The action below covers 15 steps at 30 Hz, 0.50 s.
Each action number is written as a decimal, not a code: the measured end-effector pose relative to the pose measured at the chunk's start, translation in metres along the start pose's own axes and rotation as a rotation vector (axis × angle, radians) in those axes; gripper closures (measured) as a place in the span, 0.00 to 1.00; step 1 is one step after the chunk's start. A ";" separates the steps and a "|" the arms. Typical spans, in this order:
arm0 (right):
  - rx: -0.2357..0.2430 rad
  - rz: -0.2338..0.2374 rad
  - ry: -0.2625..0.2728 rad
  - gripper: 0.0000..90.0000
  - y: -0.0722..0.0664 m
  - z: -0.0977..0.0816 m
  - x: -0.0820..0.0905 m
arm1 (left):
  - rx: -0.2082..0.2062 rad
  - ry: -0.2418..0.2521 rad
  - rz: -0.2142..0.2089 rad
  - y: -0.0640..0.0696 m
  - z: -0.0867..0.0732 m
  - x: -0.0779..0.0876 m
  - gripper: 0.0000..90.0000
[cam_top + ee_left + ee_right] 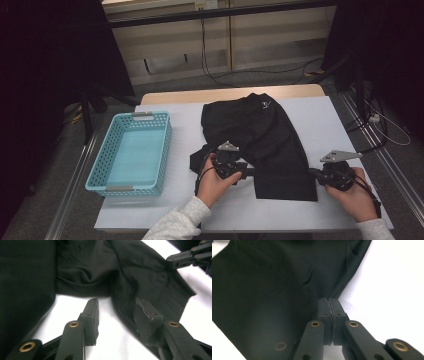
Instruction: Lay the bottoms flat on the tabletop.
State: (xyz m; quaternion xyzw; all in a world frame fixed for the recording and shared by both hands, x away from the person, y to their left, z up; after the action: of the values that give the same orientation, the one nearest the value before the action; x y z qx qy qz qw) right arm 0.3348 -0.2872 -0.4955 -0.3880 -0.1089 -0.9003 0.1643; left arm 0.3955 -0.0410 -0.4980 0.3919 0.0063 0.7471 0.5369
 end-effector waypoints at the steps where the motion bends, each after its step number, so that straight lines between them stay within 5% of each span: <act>1: 0.003 0.003 0.001 1.00 0.001 -0.001 0.000 | -0.002 0.000 0.002 0.000 0.000 -0.001 0.65; 7: -0.011 0.012 0.001 0.99 0.000 -0.002 0.001 | -0.021 0.016 0.006 0.001 0.004 -0.006 0.57; 15: -0.020 0.016 0.006 0.97 0.002 -0.005 0.001 | -0.035 -0.018 0.000 0.008 0.003 -0.021 0.62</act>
State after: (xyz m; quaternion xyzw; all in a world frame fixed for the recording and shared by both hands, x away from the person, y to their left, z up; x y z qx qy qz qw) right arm 0.3314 -0.2909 -0.4979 -0.3880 -0.0964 -0.9011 0.1682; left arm 0.3935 -0.0626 -0.5051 0.3889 -0.0115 0.7436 0.5438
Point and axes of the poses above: each handheld gripper's, and its own axes: x roughly backward along the jaws, z roughly out of its top, y roughly to its right, the point moved 7 cm from there along -x, roughly forward along the jaws, and after that the axes turned 5 degrees about -z, right-handed, at the moved point
